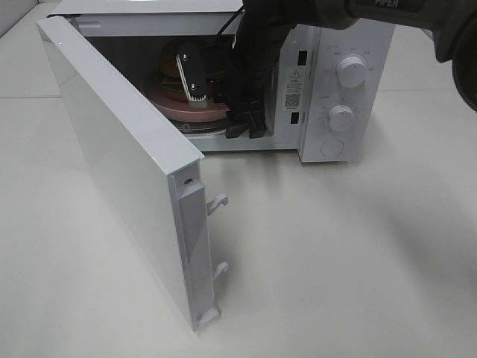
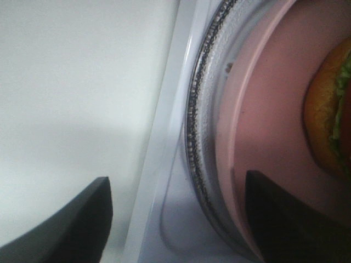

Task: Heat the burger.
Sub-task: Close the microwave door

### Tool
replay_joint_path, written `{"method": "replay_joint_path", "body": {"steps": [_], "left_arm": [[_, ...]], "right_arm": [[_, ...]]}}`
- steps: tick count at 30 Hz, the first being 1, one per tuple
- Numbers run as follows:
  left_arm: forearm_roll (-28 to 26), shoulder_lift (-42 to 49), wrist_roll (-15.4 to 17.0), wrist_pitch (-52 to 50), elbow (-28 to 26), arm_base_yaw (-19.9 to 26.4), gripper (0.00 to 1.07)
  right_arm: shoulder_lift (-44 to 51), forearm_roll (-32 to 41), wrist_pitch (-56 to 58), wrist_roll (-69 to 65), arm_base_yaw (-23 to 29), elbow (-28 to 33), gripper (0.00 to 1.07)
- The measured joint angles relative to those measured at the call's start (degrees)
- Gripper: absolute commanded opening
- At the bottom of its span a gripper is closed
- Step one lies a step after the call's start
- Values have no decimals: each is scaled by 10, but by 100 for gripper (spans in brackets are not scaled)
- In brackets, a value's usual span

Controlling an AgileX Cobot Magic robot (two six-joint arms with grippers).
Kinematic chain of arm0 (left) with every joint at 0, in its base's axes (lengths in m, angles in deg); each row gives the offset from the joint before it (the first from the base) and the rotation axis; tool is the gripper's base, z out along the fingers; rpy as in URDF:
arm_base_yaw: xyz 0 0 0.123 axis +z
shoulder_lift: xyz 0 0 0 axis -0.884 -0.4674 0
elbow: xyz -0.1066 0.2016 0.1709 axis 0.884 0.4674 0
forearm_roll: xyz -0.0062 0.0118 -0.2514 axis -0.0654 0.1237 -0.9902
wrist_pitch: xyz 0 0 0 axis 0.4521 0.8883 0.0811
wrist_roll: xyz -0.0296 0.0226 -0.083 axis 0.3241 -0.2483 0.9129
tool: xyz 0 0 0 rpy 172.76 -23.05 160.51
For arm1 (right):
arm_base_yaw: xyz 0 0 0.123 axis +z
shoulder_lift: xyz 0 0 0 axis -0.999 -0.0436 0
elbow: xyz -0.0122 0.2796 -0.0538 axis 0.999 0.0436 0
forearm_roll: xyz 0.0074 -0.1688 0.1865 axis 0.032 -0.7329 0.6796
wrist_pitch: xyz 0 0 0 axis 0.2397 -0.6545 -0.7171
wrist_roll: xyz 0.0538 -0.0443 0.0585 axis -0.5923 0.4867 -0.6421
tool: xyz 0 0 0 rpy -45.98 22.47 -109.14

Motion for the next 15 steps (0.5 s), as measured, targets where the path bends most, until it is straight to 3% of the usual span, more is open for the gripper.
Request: {"method": "replay_joint_path", "body": {"steps": [15], "left_arm": [[0, 0, 0, 0, 0, 0, 100]], "right_arm": [[16, -1, 102, 1, 0, 0, 69]]}}
